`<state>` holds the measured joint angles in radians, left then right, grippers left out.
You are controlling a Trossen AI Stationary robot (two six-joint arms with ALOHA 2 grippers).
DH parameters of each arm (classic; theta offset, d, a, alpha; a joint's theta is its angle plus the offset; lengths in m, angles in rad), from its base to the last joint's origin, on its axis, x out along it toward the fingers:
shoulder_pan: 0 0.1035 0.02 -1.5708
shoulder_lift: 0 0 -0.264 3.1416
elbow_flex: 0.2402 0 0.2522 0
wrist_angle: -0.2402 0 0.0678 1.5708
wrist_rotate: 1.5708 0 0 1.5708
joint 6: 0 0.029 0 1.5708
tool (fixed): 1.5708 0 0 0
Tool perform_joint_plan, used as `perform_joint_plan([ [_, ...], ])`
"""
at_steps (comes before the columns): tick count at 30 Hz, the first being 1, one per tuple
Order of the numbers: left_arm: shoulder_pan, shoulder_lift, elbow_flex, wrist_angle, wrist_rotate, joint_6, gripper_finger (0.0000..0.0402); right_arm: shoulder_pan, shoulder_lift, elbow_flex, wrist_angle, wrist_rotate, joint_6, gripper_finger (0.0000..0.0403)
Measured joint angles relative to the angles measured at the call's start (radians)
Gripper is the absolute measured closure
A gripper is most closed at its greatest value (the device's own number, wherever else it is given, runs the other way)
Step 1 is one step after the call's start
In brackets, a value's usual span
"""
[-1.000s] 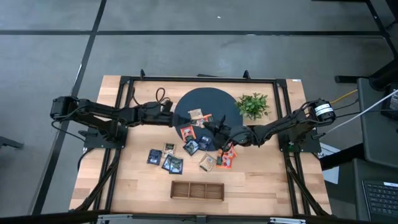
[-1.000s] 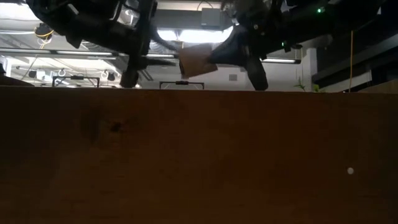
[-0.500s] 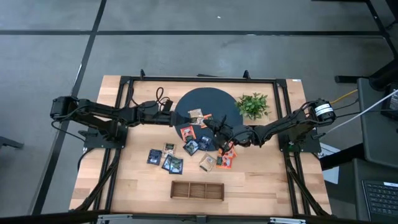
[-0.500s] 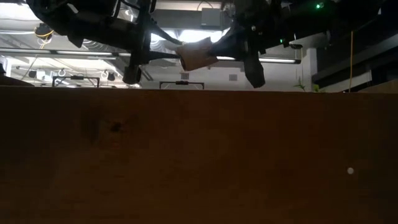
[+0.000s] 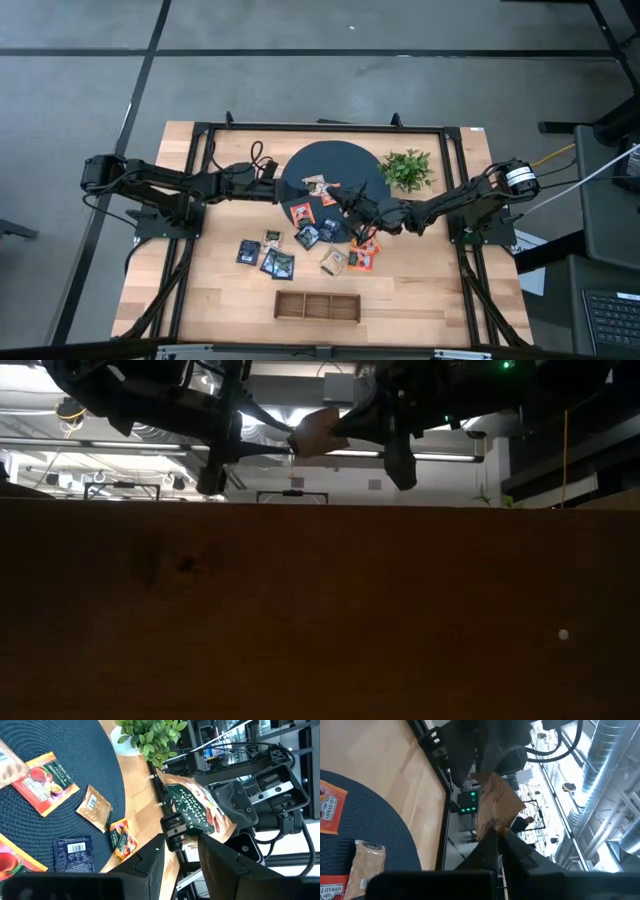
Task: Pick & Place Tea
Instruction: Put the brown tea bag into the middle section of the wooden organizer
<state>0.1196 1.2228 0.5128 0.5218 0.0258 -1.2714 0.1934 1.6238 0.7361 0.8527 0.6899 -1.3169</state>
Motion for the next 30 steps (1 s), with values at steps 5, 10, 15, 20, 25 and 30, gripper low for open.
perform_joint_plan([
  [5, 0.0, 0.0, 0.0, 0.05, -0.008, -0.002, 0.0288, 0.0, 0.0, 0.0, -0.011, -0.007, 0.007, 0.0389],
  [10, 0.0, 0.0, 0.0, 0.09, -0.008, 0.0, 0.0288, 0.0, 0.0, 0.0, -0.012, -0.01, 0.007, 0.0389],
  [15, 0.0, 0.0, 0.0, 0.089, -0.008, 0.0, 0.0288, 0.0, 0.0, 0.0, -0.02, -0.011, 0.007, 0.0389],
  [20, 0.0, 0.001, 0.0, 0.089, -0.008, 0.0, 0.0288, 0.0, 0.0, 0.0, -0.02, -0.011, 0.029, 0.0389],
  [25, -0.001, 0.003, 0.0, 0.089, -0.008, 0.002, 0.0293, -0.001, 0.0, 0.0, -0.02, -0.011, 0.029, 0.0389],
  [30, -0.002, 0.003, 0.0, 0.089, -0.007, 0.021, 0.0325, -0.001, 0.0, 0.0, -0.02, -0.011, 0.029, 0.0389],
])
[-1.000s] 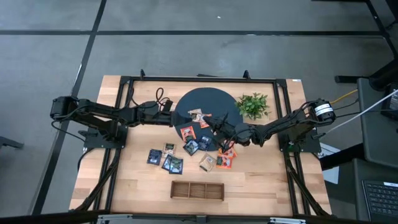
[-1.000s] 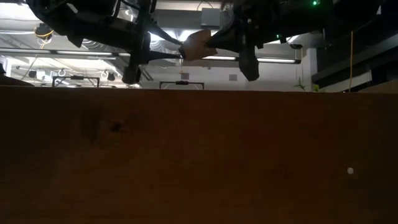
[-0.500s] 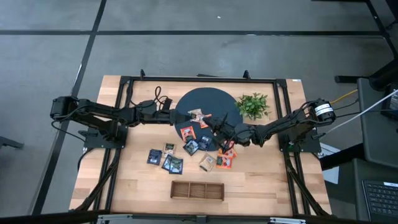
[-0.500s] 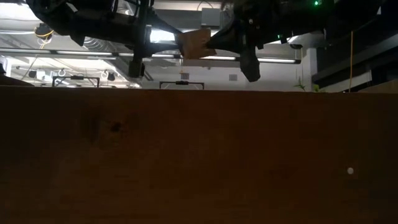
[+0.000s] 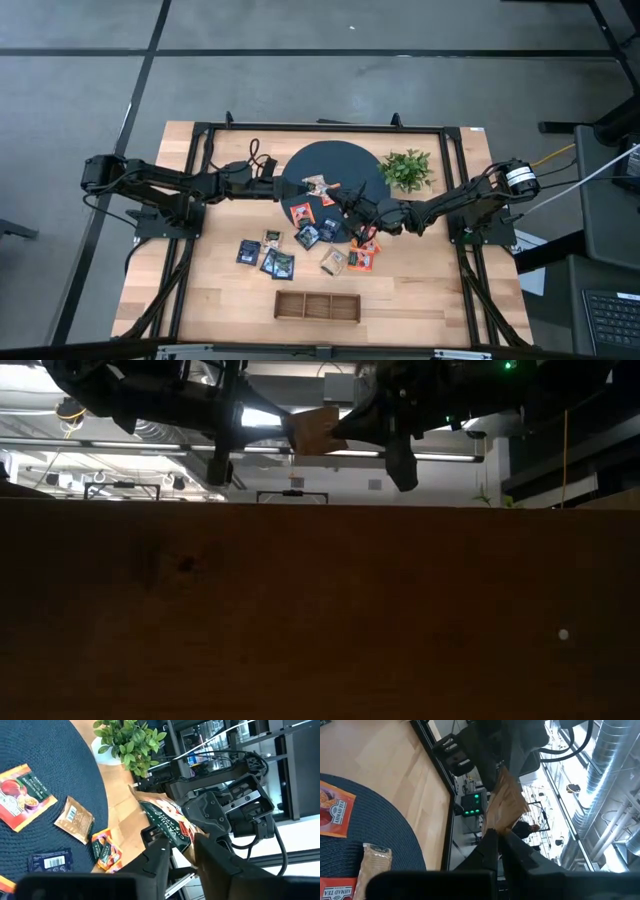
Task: Pick & Place Tea
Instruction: Put the brown tea bag into the middle section of the wooden organizer
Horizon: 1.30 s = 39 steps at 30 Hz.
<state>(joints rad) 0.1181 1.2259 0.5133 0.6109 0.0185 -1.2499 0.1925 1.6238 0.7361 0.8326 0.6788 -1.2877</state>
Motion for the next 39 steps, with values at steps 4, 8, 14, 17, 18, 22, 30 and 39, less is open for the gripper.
perform_joint_plan([
  [4, 0.0, 0.0, 0.0, 0.0, 0.0, 0.015, 0.0363, 0.0, 0.0, 0.0, 0.0, 0.0, 0.013, 0.0379],
  [8, 0.0, 0.0, 0.0, 0.0, 0.009, 0.015, 0.0395, -0.001, 0.0, 0.0, 0.0, 0.0, 0.065, 0.0359],
  [14, 0.0, 0.0, 0.0, 0.0, 0.019, 0.04, 0.0399, 0.0, 0.0, 0.0, 0.0, 0.0, 0.097, 0.0316],
  [17, 0.0, 0.0, 0.0, 0.0, 0.022, 0.068, 0.0399, 0.0, 0.0, 0.0, 0.0, 0.01, 0.213, 0.0289],
  [18, 0.0, 0.0, 0.0, 0.0, 0.028, 0.087, 0.0399, 0.0, 0.0, 0.0, 0.0, 0.021, 0.258, 0.0278],
  [22, 0.0, 0.0, 0.0, 0.0, 0.062, 0.156, 0.0399, 0.003, 0.0, 0.0, -0.001, 0.074, 0.412, 0.0238],
  [30, -0.008, 0.001, 0.0, -0.025, 0.134, 0.279, 0.0399, 0.053, -0.034, 0.0, -0.128, 0.033, 0.719, 0.019],
  [39, -0.032, 0.001, 0.073, -0.249, 0.176, 0.455, 0.0399, 0.055, -0.245, 0.0, -0.537, -0.271, 1.185, 0.0187],
])
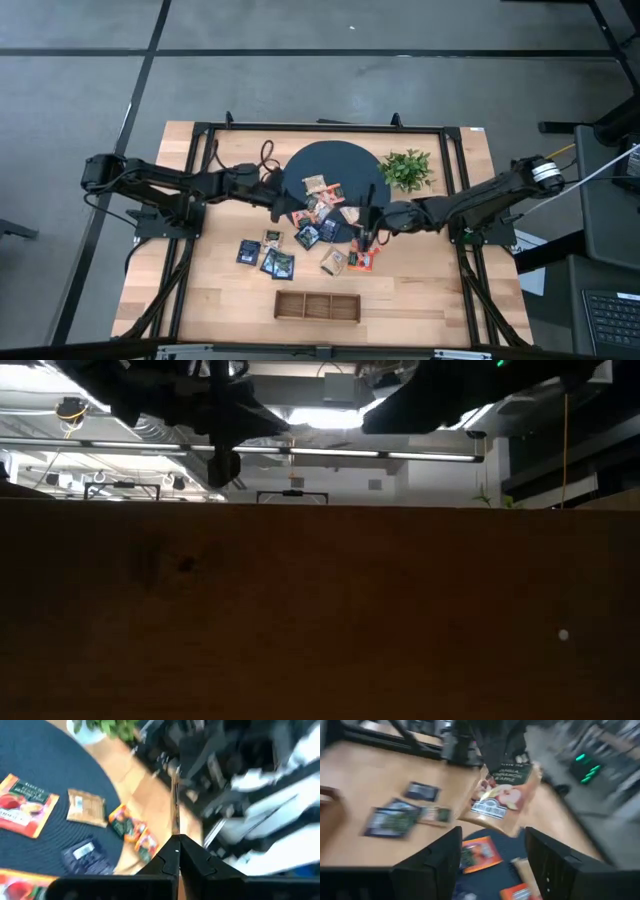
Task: Pick & Place Tea
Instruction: Put the brown tea bag into the middle section of the wooden organizer
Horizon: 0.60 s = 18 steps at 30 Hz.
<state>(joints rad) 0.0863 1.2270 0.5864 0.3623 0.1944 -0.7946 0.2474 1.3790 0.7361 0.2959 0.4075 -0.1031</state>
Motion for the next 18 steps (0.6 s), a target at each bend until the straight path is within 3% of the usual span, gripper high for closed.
perform_joint_plan([
  [7, -0.053, 0.0, 0.111, -0.256, -0.05, 0.187, 0.0399, 0.0, -0.092, 0.0, -0.151, -0.22, 0.262, 0.0187],
  [14, -0.117, 0.01, 0.165, -0.339, -0.052, 0.258, 0.0399, -0.011, -0.099, 0.0, -0.27, -0.532, 0.47, 0.0187],
  [18, -0.169, 0.065, 0.22, -0.423, -0.052, 0.272, 0.0399, -0.012, -0.099, 0.0, -0.348, -0.586, 0.495, 0.0187],
])
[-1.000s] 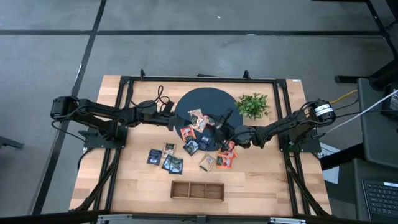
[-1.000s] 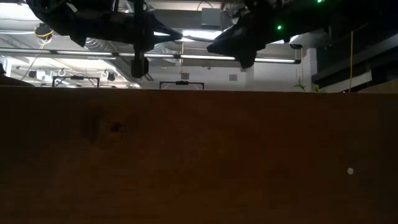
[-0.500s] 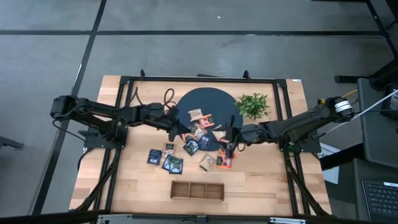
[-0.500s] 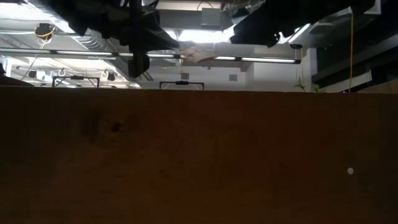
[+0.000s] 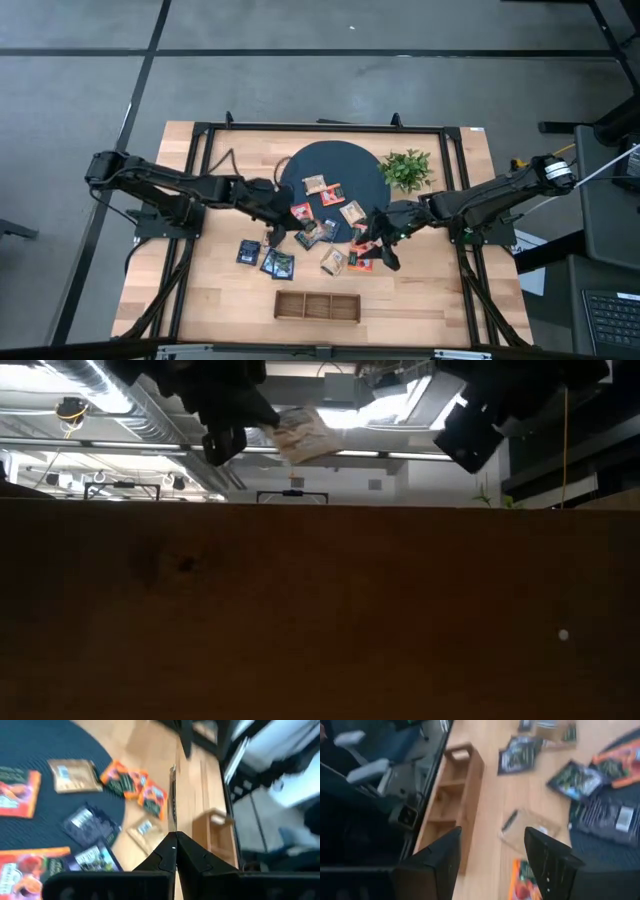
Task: Pick & Place Tea
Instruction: Put the brown tea bag into the middle section of the wooden organizer
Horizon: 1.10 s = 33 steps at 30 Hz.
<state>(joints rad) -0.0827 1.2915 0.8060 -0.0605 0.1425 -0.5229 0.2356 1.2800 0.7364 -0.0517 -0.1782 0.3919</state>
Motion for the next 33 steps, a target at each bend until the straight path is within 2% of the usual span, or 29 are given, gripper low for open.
perform_joint_plan([
  [7, -0.081, 0.149, 0.168, -0.218, 0.008, 0.057, 0.0399, -0.035, 0.0, 0.0, -0.175, 0.0, 0.023, 0.0187],
  [14, -0.166, 0.295, 0.343, -0.381, 0.009, 0.126, 0.0399, -0.045, 0.0, 0.0, -0.243, 0.001, 0.053, 0.0187],
  [24, -0.28, 0.454, 0.437, -0.36, 0.009, 0.103, 0.0399, -0.045, 0.0, 0.0, -0.292, 0.03, 0.17, 0.0187],
  [33, -0.312, 0.481, 0.437, -0.278, -0.001, 0.043, 0.0399, -0.042, 0.0, 0.0, -0.291, 0.08, 0.185, 0.0187],
])
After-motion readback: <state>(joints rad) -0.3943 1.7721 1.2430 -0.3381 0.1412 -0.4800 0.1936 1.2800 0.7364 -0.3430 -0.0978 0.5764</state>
